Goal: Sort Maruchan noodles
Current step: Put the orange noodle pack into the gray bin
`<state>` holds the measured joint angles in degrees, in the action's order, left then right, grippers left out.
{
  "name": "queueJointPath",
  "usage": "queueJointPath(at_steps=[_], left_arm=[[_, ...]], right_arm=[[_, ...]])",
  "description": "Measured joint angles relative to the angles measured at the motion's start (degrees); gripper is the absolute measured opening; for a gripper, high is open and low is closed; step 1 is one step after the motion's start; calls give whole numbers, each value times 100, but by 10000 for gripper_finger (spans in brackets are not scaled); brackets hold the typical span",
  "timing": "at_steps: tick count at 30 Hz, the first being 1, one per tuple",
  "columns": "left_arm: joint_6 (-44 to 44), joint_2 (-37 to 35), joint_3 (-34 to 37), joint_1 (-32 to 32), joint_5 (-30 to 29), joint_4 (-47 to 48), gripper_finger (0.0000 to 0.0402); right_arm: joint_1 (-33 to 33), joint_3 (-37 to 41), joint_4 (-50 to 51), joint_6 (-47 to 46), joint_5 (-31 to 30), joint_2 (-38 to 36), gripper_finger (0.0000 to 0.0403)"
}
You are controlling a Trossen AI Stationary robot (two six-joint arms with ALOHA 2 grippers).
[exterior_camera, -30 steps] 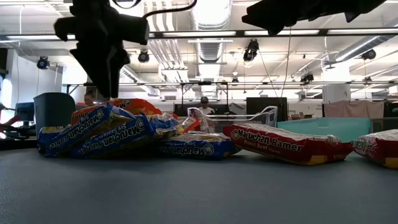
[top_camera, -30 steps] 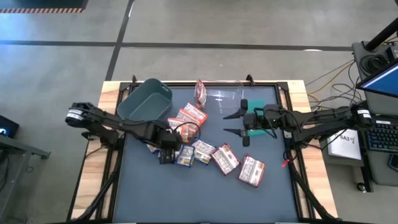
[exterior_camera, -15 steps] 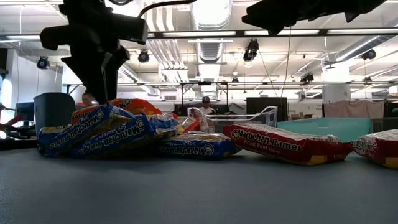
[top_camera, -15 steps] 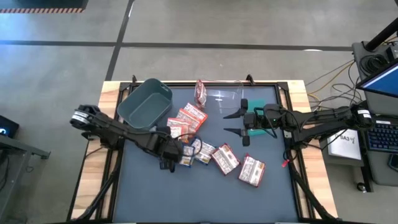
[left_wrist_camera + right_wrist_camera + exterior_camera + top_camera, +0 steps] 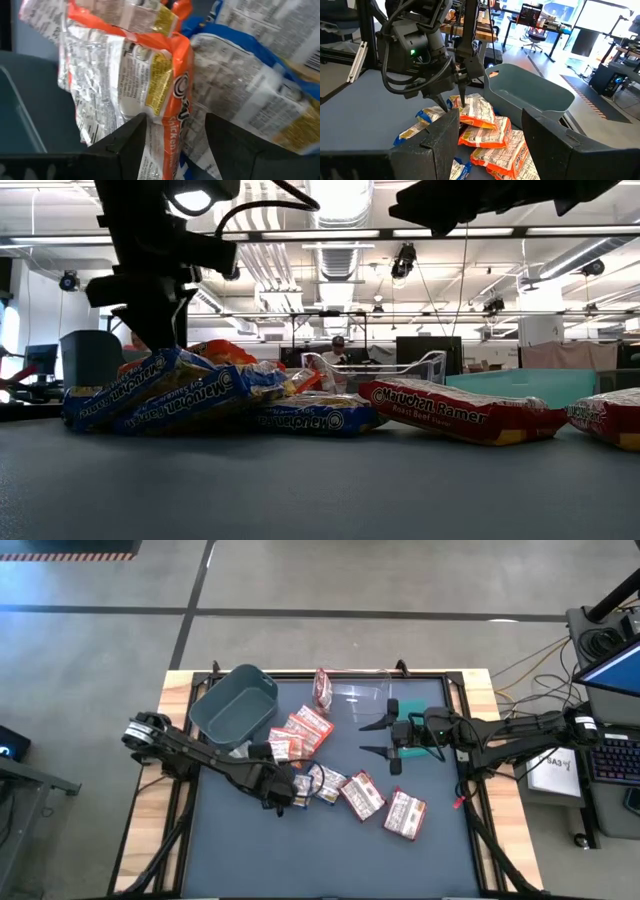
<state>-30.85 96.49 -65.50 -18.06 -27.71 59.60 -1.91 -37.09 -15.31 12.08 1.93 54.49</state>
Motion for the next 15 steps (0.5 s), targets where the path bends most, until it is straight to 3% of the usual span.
queueJointPath(at_steps=[7,15], left_arm=[[-268,0,3,-2,-270,-4,154],[-260,0,5,-50,-141,-54,37]], right_arm=[[0,-5,-2,0,-2,1,203],[0,-9,-2,2,-4,1,203]])
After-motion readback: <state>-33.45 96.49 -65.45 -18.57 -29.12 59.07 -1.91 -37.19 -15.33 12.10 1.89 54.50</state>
